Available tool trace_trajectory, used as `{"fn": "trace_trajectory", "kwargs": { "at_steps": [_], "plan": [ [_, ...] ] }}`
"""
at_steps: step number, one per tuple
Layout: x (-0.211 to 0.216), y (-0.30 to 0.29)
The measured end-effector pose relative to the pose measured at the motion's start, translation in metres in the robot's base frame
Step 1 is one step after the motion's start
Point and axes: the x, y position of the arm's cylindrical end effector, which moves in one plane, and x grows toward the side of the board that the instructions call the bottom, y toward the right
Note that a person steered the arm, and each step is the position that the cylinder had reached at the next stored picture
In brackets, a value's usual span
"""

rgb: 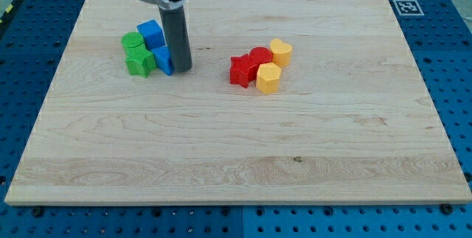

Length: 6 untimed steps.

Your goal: Push the group of blocks right a bit

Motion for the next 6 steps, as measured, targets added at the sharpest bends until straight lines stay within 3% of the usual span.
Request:
{"fn": "trace_trajectory", "kwargs": {
  "at_steps": [1,2,6],
  "plan": [
    [0.007,-0.001],
    [0.046,0.01],
    [0.03,0.075]
  ]
}}
